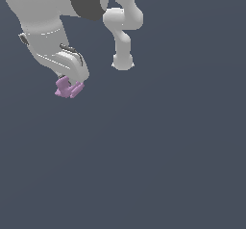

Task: Pick up the object and move it to a goal position.

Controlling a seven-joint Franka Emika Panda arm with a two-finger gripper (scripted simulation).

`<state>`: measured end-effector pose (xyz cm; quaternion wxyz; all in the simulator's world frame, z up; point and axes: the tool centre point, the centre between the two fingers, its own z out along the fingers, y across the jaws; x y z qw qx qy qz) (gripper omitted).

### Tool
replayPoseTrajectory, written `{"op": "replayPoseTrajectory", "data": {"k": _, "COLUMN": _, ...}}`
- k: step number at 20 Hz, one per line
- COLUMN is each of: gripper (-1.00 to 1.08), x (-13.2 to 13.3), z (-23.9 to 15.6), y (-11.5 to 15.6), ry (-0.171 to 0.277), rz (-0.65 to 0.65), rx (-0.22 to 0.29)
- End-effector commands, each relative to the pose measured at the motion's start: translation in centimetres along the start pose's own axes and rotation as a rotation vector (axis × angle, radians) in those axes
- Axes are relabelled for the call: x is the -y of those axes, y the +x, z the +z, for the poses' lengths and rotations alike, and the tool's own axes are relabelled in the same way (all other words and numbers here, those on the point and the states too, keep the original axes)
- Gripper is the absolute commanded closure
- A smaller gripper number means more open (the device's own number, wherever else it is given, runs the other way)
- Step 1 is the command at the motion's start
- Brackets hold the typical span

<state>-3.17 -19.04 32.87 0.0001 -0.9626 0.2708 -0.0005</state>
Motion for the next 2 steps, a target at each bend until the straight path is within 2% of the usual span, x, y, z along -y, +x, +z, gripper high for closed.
{"op": "replayPoseTrajectory", "data": {"k": 1, "gripper": 1.08, "x": -0.18, "z": -0.33, "y": 0.12, "ry": 0.000, "rz": -0.001, "rx": 0.001}}
{"op": "replayPoseTrajectory", "data": {"k": 2, "gripper": 1.08, "x": -0.19, "z": -0.35, "y": 0.13, "ry": 0.000, "rz": -0.001, "rx": 0.001}}
